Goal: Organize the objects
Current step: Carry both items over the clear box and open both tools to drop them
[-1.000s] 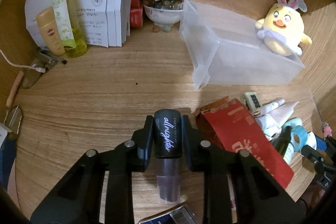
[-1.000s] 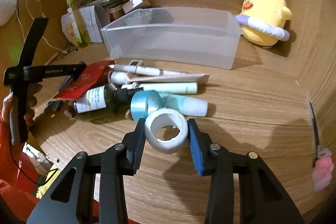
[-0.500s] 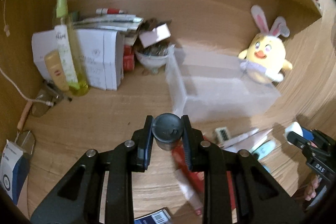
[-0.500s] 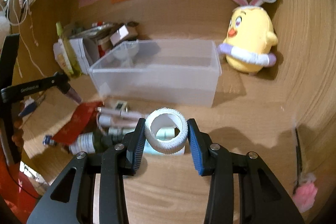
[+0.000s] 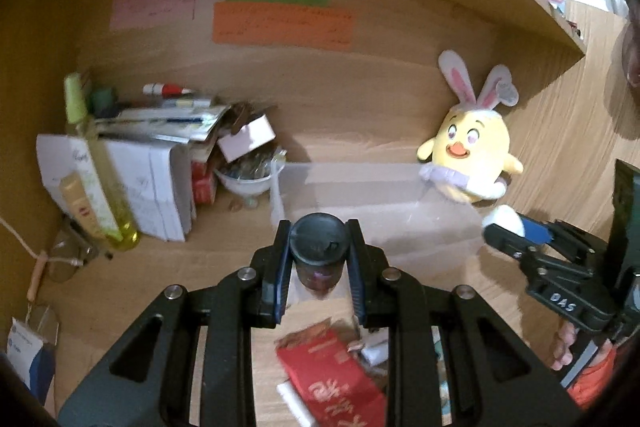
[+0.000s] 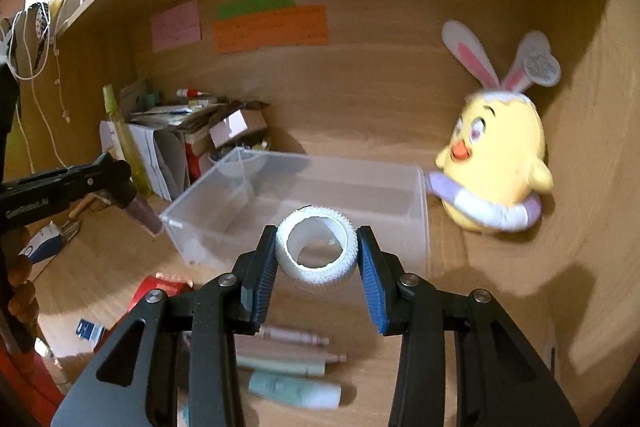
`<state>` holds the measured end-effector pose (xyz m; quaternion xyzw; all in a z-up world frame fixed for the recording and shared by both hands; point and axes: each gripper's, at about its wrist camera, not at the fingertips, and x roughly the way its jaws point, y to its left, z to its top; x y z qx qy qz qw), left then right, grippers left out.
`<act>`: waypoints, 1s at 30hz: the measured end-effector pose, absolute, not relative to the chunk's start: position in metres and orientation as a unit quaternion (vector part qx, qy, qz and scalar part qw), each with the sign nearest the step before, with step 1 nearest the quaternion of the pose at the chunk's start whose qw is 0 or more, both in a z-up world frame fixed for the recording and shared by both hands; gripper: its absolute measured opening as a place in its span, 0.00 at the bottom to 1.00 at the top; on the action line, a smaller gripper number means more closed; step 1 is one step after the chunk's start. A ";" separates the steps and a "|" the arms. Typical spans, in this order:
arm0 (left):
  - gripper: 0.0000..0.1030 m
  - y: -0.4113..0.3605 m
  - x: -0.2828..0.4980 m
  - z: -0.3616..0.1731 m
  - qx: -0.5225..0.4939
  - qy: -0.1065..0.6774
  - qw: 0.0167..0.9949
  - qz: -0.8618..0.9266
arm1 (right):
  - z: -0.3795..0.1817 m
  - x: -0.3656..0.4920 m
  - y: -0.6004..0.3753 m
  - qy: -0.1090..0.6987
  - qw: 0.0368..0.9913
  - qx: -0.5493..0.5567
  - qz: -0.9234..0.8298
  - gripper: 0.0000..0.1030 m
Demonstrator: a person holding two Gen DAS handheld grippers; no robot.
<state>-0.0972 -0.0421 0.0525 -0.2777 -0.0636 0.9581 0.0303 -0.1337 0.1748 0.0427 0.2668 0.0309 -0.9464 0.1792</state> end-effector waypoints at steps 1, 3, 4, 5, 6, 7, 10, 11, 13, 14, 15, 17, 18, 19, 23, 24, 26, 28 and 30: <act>0.24 -0.041 -0.099 0.054 -0.277 -0.064 0.031 0.958 | 0.045 -0.139 0.173 0.032 0.181 0.266 -0.946 0.35; 0.24 -0.039 -0.105 0.057 -0.275 -0.064 0.034 0.959 | 0.048 -0.148 0.171 0.030 0.186 0.266 -0.945 0.35; 0.24 -0.037 -0.110 0.058 -0.273 -0.063 0.033 0.959 | 0.050 -0.154 0.170 0.030 0.188 0.267 -0.945 0.35; 0.24 -0.035 -0.113 0.059 -0.273 -0.061 0.032 0.959 | 0.051 -0.158 0.169 0.030 0.188 0.267 -0.945 0.35; 0.24 -0.034 -0.117 0.059 -0.273 -0.060 0.031 0.960 | 0.053 -0.163 0.168 0.032 0.189 0.268 -0.944 0.35; 0.24 -0.033 -0.123 0.060 -0.273 -0.060 0.030 0.960 | 0.053 -0.166 0.167 0.033 0.189 0.269 -0.944 0.35; 0.24 -0.031 -0.137 0.059 -0.277 -0.063 0.030 0.958 | 0.054 -0.178 0.163 0.041 0.187 0.272 -0.943 0.35; 0.24 -0.030 -0.141 0.059 -0.279 -0.063 0.029 0.958 | 0.053 -0.181 0.161 0.043 0.186 0.274 -0.943 0.35; 0.24 -0.029 -0.150 0.055 -0.283 -0.061 0.025 0.957 | 0.050 -0.188 0.159 0.047 0.186 0.280 -0.941 0.35; 0.24 -0.028 -0.155 0.053 -0.288 -0.061 0.025 0.955 | 0.047 -0.192 0.157 0.048 0.186 0.284 -0.939 0.35; 0.24 -0.027 -0.161 0.049 -0.295 -0.062 0.027 0.953 | 0.045 -0.195 0.155 0.050 0.186 0.288 -0.938 0.35; 0.24 -0.027 -0.169 0.042 -0.306 -0.062 0.028 0.950 | 0.037 -0.202 0.152 0.054 0.185 0.299 -0.934 0.35; 0.24 -0.026 -0.173 0.039 -0.311 -0.062 0.029 0.948 | 0.034 -0.205 0.151 0.056 0.185 0.304 -0.933 0.35; 0.24 -0.024 -0.178 0.034 -0.320 -0.060 0.032 0.945 | 0.029 -0.209 0.149 0.058 0.184 0.311 -0.931 0.35; 0.24 -0.021 -0.190 0.017 -0.346 -0.067 0.052 0.934 | 0.015 -0.220 0.146 0.062 0.184 0.331 -0.924 0.35; 0.24 -0.020 -0.193 0.014 -0.351 -0.071 0.058 0.932 | 0.011 -0.222 0.145 0.064 0.182 0.336 -0.922 0.35; 0.24 -0.016 -0.199 0.007 -0.361 -0.072 0.066 0.928 | 0.006 -0.226 0.144 0.066 0.180 0.344 -0.919 0.35; 0.24 -0.014 -0.204 0.001 -0.367 -0.068 0.068 0.925 | 0.001 -0.229 0.144 0.068 0.174 0.351 -0.918 0.35; 0.24 -0.015 -0.207 -0.002 -0.371 -0.069 0.069 0.923 | -0.001 -0.231 0.145 0.068 0.173 0.355 -0.916 0.35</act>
